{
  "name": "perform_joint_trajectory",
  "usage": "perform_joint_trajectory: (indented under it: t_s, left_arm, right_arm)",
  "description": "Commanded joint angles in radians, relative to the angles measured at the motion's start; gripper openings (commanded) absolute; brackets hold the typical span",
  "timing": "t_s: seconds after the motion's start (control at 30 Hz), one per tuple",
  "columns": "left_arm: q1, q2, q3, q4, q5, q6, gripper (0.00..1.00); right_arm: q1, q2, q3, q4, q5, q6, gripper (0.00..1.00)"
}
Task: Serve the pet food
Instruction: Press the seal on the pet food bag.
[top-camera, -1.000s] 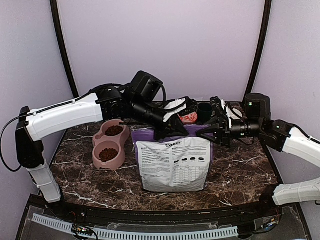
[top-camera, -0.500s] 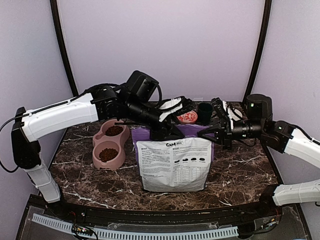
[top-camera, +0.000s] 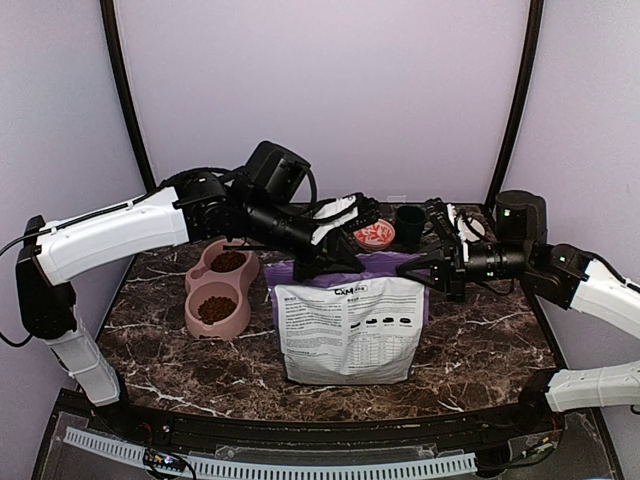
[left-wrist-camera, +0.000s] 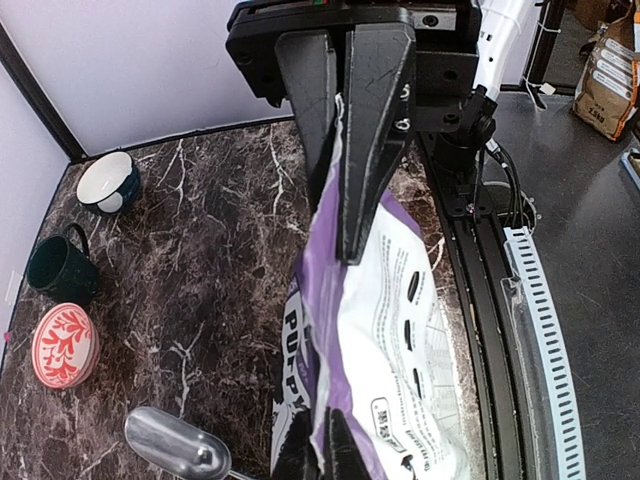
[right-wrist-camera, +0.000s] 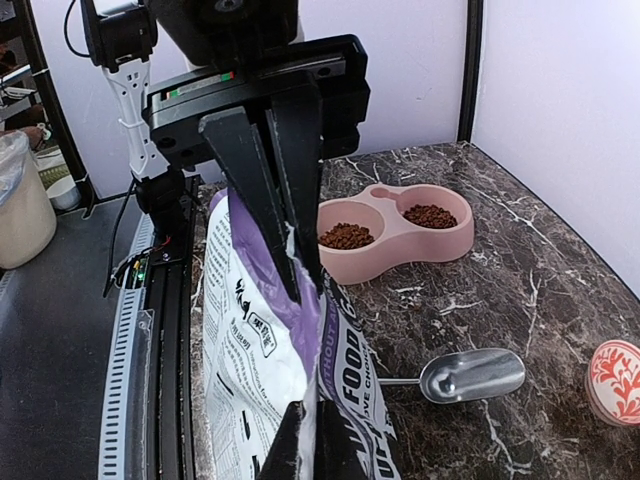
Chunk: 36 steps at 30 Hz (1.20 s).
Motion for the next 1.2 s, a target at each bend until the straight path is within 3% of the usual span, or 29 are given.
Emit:
perform_joint_trajectory:
  t_s: [0.0, 0.07, 0.17, 0.4, 0.53, 0.67, 0.83, 0.9, 1.0, 1.17]
  left_arm:
    - [0.021, -0.021, -0.017, -0.082, -0.015, -0.023, 0.00]
    - [0.021, -0.020, -0.012, -0.078, -0.006, -0.026, 0.00]
    - [0.021, -0.019, -0.008, -0.072, 0.006, -0.027, 0.00]
    - [0.021, -0.016, -0.006, -0.063, 0.015, -0.028, 0.00]
    - [0.021, -0.021, -0.012, -0.058, 0.016, -0.027, 0.00]
    - [0.021, -0.020, -0.013, -0.059, 0.010, -0.025, 0.00]
    - [0.021, -0.023, -0.011, -0.066, 0.002, -0.020, 0.00]
    - [0.021, -0.027, -0.012, -0.071, -0.003, -0.020, 0.08]
    - [0.021, -0.041, -0.030, -0.075, -0.018, -0.018, 0.29]
    - [0.021, -0.076, -0.072, -0.075, -0.051, -0.014, 0.32]
  right_arm:
    - [-0.008, -0.040, 0.009, 0.045, 0.030, -0.002, 0.09]
    - [-0.008, -0.025, 0.018, 0.040, 0.041, -0.003, 0.26]
    - [-0.008, 0.008, 0.041, 0.024, 0.040, -0.010, 0.40]
    - [0.001, 0.096, 0.084, 0.020, 0.003, -0.012, 0.46]
    - [0.008, 0.127, 0.097, 0.014, -0.022, -0.018, 0.37]
    - [0.008, 0.138, 0.094, 0.002, -0.026, -0.029, 0.13]
    - [0.009, 0.124, 0.088, -0.002, -0.031, -0.030, 0.01]
    - [0.008, 0.112, 0.084, 0.000, -0.038, -0.025, 0.00]
    - [0.008, 0.083, 0.072, 0.006, -0.032, -0.020, 0.00]
    - [0.008, 0.028, 0.039, 0.031, -0.011, -0.010, 0.00]
